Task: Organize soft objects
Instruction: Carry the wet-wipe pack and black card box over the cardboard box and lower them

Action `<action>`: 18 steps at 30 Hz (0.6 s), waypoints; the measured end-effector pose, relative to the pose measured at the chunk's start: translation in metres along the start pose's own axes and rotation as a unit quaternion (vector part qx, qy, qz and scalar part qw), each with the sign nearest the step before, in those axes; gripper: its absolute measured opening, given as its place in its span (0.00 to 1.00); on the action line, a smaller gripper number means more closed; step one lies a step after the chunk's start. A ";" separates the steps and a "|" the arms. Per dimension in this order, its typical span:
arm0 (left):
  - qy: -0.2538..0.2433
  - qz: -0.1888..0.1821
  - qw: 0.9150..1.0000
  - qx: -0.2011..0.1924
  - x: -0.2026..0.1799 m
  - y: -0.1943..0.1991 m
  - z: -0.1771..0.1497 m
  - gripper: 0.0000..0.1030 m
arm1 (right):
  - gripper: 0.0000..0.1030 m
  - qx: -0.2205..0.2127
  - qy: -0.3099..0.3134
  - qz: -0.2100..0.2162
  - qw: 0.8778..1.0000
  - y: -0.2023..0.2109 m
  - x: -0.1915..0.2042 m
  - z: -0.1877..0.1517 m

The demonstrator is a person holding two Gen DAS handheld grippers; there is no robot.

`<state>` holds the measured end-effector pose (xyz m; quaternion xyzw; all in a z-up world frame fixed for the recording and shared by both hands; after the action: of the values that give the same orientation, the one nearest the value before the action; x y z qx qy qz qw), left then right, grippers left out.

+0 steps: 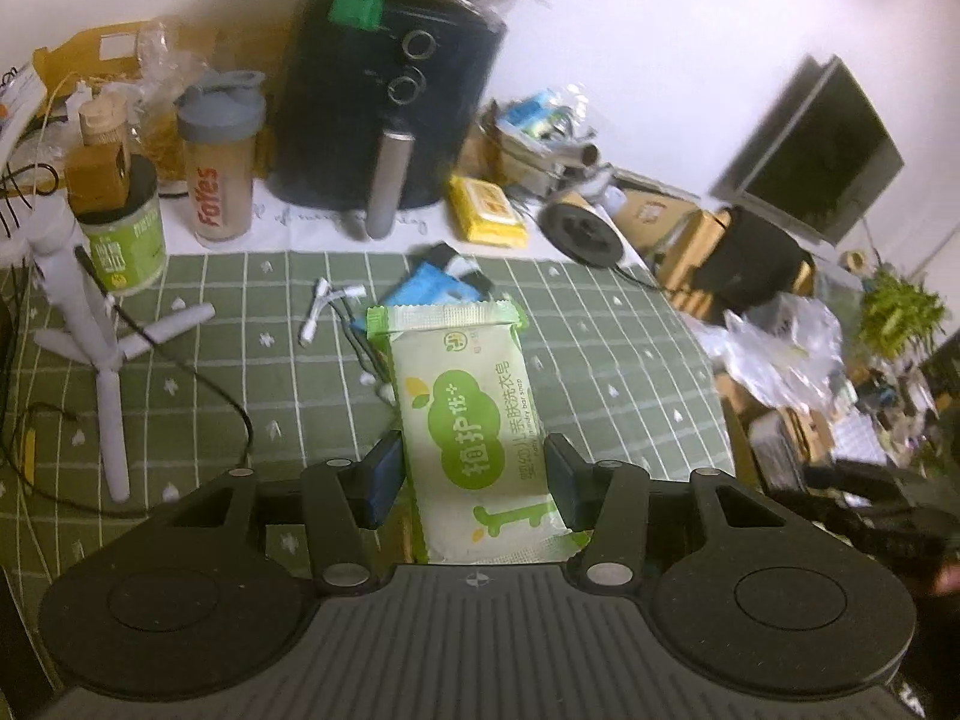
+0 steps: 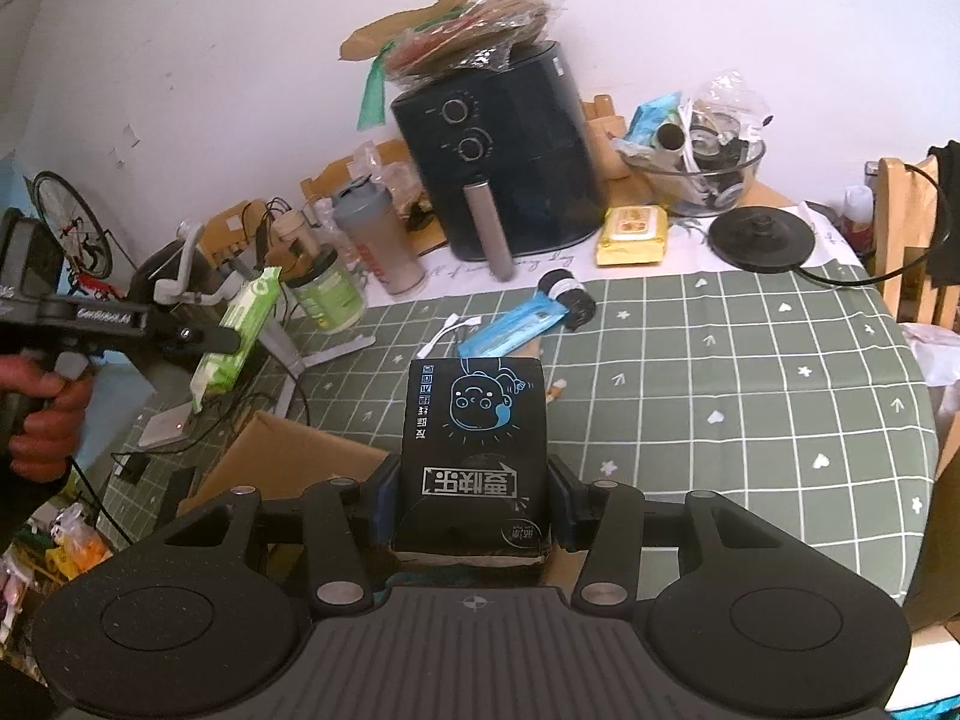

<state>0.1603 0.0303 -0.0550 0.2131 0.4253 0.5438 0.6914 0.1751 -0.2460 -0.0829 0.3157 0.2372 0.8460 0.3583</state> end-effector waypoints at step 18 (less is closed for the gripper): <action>-0.043 0.018 0.997 0.065 -0.026 -0.008 -0.093 0.68 | 0.50 0.013 0.009 0.012 1.000 0.006 0.031 -0.019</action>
<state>0.0875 -0.0120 -0.1032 0.2885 0.4255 0.5177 0.6839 0.1418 -0.2297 -0.0804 0.3157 0.2476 0.8498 0.3418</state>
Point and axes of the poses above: each gripper's, at about its wrist camera, not at the fingertips, and y roughly against the way its jaws point, x to its left, z to its top, the point moved 9 cm from there along -y, roughly the way its jaws point, and after that the axes turned 3 degrees about y, right-handed, at the moved point
